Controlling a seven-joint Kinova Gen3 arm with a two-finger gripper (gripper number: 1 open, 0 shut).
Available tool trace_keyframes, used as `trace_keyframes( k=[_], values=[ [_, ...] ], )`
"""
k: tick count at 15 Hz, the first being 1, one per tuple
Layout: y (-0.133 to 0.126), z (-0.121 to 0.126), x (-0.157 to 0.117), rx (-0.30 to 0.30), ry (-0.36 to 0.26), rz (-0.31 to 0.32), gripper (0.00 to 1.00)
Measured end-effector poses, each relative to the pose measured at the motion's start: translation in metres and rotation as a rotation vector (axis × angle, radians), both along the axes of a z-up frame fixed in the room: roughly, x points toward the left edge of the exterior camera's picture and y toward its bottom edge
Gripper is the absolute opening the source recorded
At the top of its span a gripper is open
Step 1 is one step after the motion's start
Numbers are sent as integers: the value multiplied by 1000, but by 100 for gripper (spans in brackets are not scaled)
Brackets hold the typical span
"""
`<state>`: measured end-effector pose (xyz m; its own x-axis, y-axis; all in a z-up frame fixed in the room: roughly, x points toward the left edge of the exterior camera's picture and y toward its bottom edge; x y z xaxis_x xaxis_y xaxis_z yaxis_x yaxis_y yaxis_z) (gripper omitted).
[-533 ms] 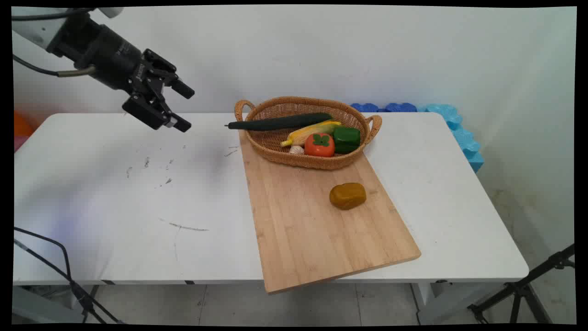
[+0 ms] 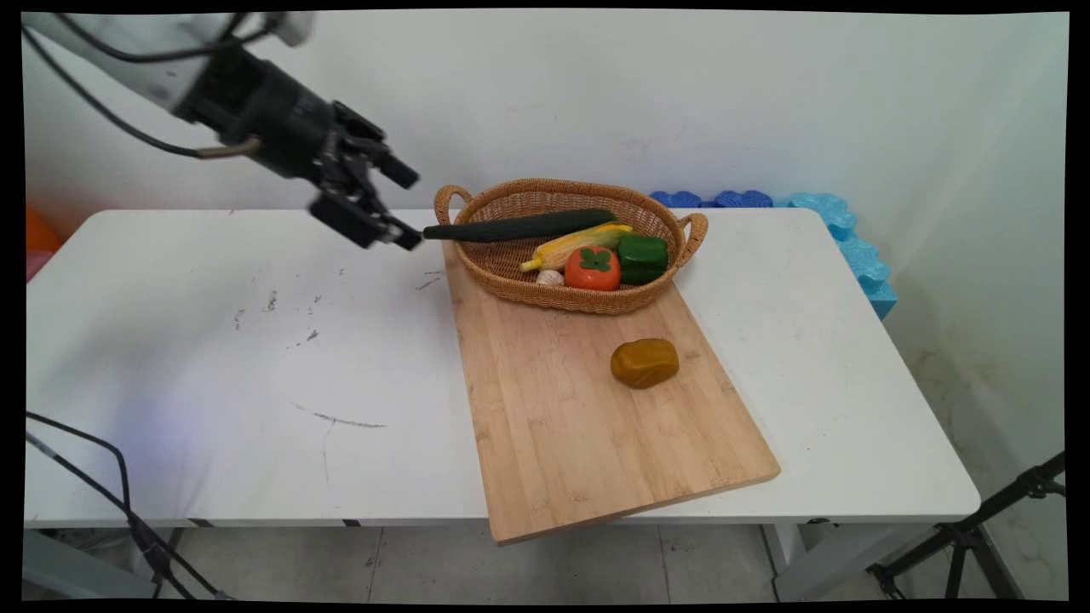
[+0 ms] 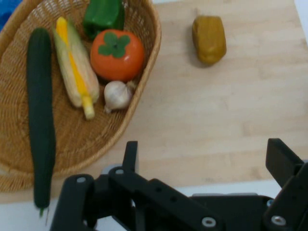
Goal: Pick up the potato from the cutting board
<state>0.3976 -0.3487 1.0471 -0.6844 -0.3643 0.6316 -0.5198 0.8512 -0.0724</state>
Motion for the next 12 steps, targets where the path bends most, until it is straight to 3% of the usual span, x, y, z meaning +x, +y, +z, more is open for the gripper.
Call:
trace_keyframes(
  k=[6, 12],
  values=[
    [-26, -28, -66, 8, -3, 49, 100],
    [-64, -81, -148, 56, -28, 100, 100]
  ],
)
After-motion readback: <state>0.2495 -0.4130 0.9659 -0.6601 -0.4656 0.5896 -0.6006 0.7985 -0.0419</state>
